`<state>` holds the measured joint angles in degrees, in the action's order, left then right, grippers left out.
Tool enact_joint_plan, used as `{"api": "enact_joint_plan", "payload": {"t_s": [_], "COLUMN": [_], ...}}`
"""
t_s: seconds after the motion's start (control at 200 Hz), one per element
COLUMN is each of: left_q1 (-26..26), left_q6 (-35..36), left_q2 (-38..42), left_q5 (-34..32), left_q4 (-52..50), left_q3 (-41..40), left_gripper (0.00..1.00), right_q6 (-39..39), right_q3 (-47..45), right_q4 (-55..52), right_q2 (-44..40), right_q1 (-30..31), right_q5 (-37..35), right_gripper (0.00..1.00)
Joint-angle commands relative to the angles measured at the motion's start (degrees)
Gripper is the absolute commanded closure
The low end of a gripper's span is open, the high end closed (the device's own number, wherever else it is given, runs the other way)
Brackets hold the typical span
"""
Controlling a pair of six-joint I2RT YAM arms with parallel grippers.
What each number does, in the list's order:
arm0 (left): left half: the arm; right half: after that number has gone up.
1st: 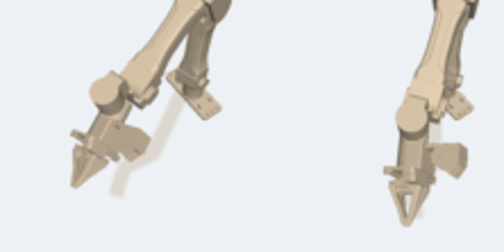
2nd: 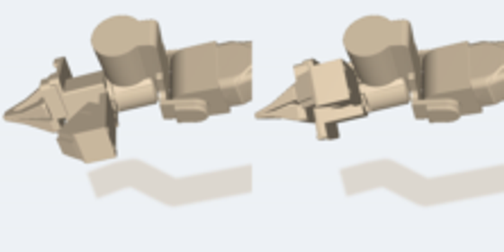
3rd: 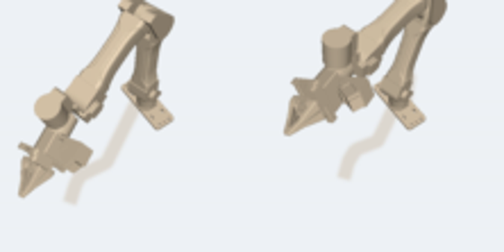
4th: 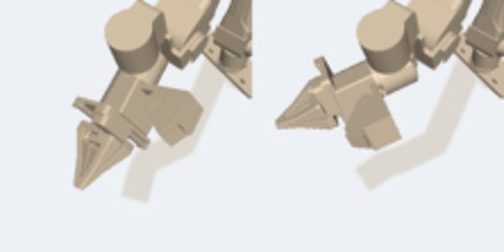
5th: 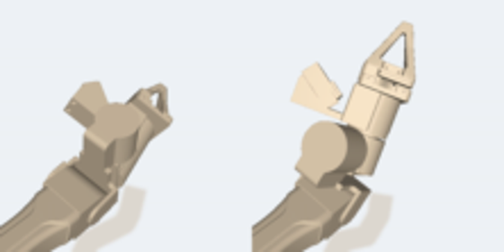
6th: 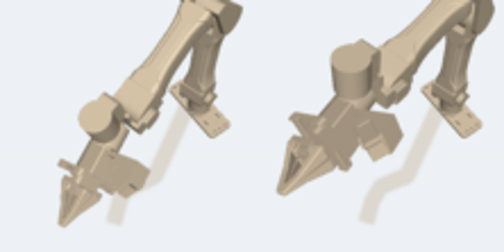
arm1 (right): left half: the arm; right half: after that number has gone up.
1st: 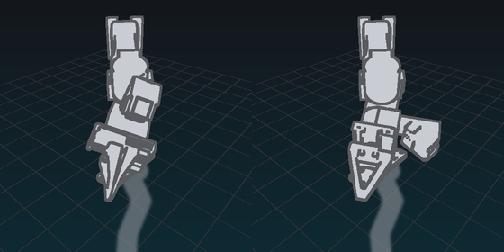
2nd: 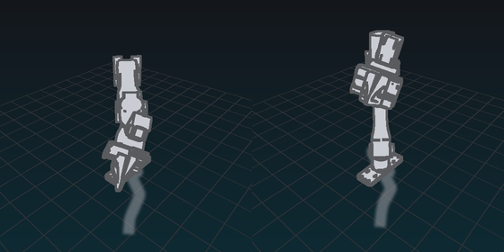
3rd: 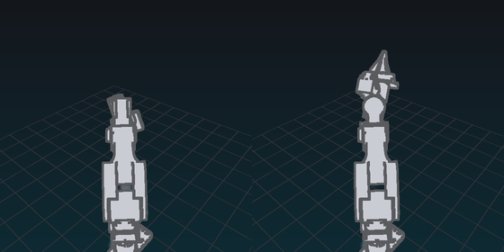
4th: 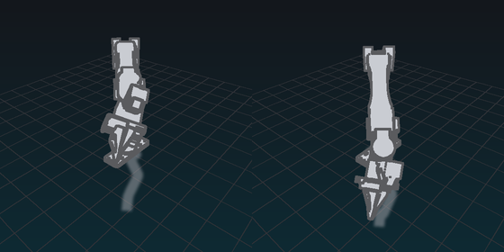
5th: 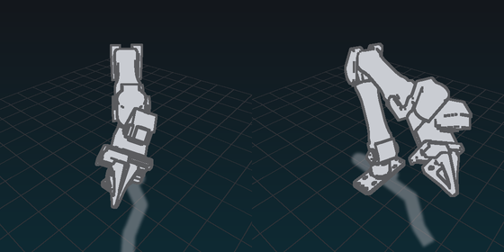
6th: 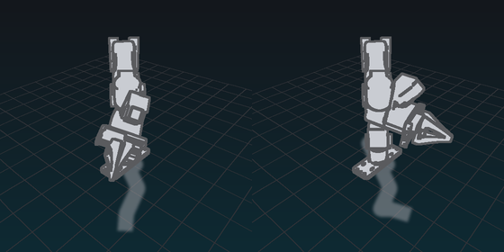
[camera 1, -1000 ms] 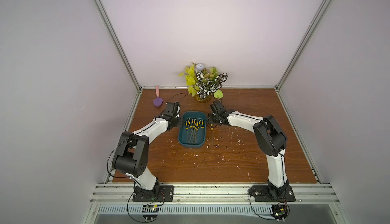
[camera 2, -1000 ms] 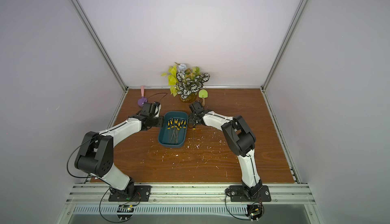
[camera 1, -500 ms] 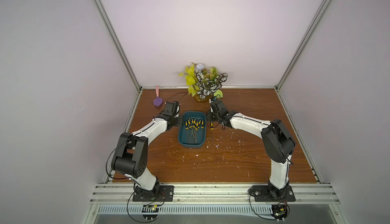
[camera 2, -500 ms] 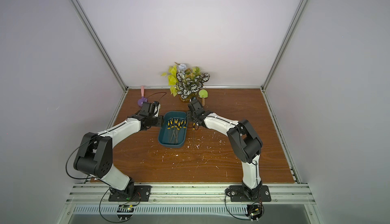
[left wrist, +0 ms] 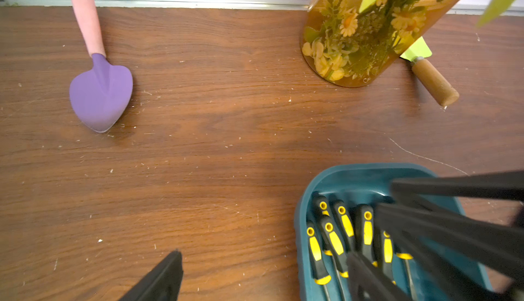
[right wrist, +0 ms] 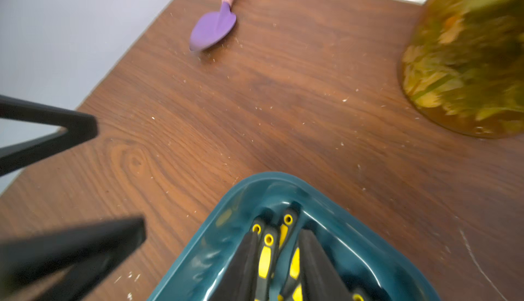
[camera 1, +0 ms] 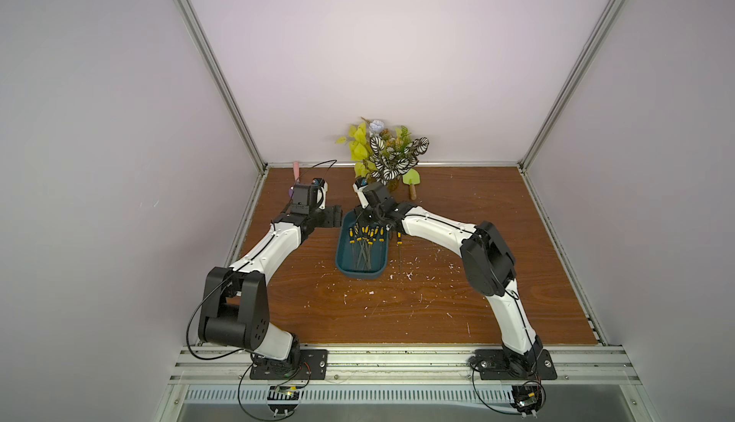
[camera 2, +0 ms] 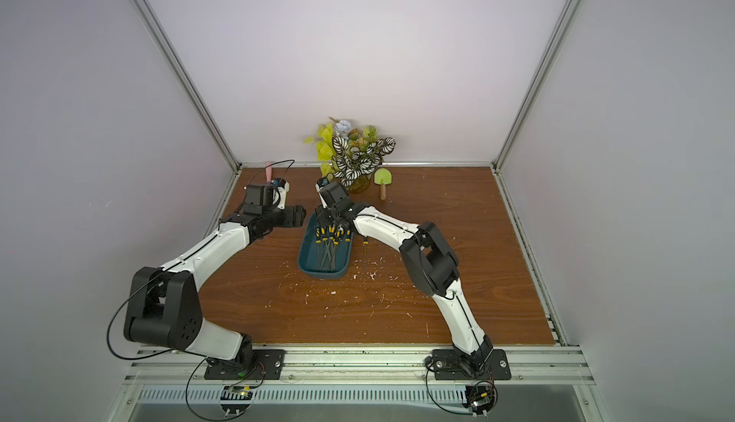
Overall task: Take the file tool out of the storage box
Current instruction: Pick up the file tool from the storage box.
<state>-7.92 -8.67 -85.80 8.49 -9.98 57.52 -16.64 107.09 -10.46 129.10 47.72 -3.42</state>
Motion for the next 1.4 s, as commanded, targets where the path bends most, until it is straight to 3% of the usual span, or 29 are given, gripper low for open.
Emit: {"api": "enact_joint_plan", "payload": {"t_s": [0.0, 0.495, 1.111, 1.396], "left_q1": [0.6, 2.1, 2.1, 2.2], "left_q6": [0.4, -0.2, -0.1, 0.0], "left_q2": [1.3, 3.5, 3.3, 2.9], "left_q5": [1.2, -3.7, -3.8, -3.6], "left_q4": [1.6, 2.4, 2.1, 2.2], "left_q3": [-1.5, -3.0, -2.8, -2.7], "left_gripper": [0.03, 0.0, 0.0, 0.0], "right_q6": [1.6, 0.9, -0.1, -0.2], "right_q3": [7.6, 15.1, 18.6, 18.1], "right_q4": [-9.3, -16.1, -21.7, -20.7], "right_q2": [3.5, 9.7, 13.0, 13.1], "right_q1": [1.0, 2.0, 2.4, 2.6], "right_q5": [1.0, 2.6, -3.6, -1.6], "right_gripper": [0.7, 0.73, 0.7, 0.72]}}
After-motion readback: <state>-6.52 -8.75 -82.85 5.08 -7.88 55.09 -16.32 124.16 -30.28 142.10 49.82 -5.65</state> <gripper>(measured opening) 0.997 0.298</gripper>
